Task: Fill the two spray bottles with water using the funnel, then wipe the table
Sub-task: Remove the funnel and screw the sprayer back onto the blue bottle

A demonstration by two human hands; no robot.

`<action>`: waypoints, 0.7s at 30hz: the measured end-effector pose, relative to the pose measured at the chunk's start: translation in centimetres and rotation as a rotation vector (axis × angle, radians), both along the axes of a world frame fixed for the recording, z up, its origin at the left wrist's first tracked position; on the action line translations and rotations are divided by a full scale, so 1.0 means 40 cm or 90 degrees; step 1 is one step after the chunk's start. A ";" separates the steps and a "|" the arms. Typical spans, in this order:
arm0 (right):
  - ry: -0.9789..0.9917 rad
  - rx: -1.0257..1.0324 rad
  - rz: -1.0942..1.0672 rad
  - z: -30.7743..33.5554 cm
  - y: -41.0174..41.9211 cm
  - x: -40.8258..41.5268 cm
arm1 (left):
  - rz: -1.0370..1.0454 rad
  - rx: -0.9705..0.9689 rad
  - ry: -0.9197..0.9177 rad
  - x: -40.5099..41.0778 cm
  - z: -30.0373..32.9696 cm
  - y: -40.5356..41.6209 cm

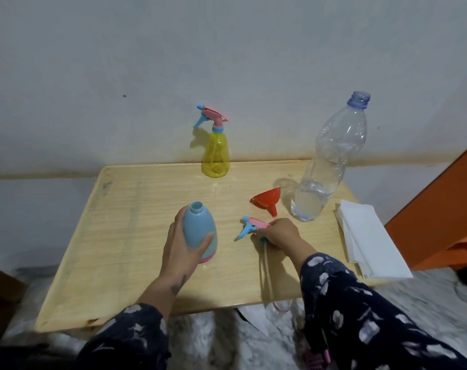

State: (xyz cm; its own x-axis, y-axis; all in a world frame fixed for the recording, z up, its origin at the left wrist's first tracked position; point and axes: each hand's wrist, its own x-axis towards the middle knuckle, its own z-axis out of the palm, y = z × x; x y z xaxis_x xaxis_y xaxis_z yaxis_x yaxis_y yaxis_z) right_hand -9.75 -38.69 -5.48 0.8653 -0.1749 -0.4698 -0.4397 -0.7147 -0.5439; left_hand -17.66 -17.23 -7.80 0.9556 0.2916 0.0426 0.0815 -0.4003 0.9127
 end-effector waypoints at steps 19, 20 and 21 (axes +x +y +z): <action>-0.518 0.310 -0.094 0.529 0.194 0.098 | -0.134 0.054 0.039 -0.012 0.165 0.032; -0.527 0.307 -0.092 0.532 0.199 0.094 | -0.134 0.054 0.029 -0.008 0.177 0.032; -0.533 0.303 -0.089 0.532 0.206 0.089 | -0.133 0.051 0.021 -0.003 0.191 0.032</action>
State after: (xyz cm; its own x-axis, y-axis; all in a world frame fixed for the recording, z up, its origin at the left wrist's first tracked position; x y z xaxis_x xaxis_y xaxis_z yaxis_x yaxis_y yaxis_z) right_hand -6.19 -30.47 15.81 0.9375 -0.2524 0.2393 0.1562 -0.3094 -0.9380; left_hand -17.80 -15.95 -0.16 0.9961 0.0844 0.0253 0.0186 -0.4824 0.8757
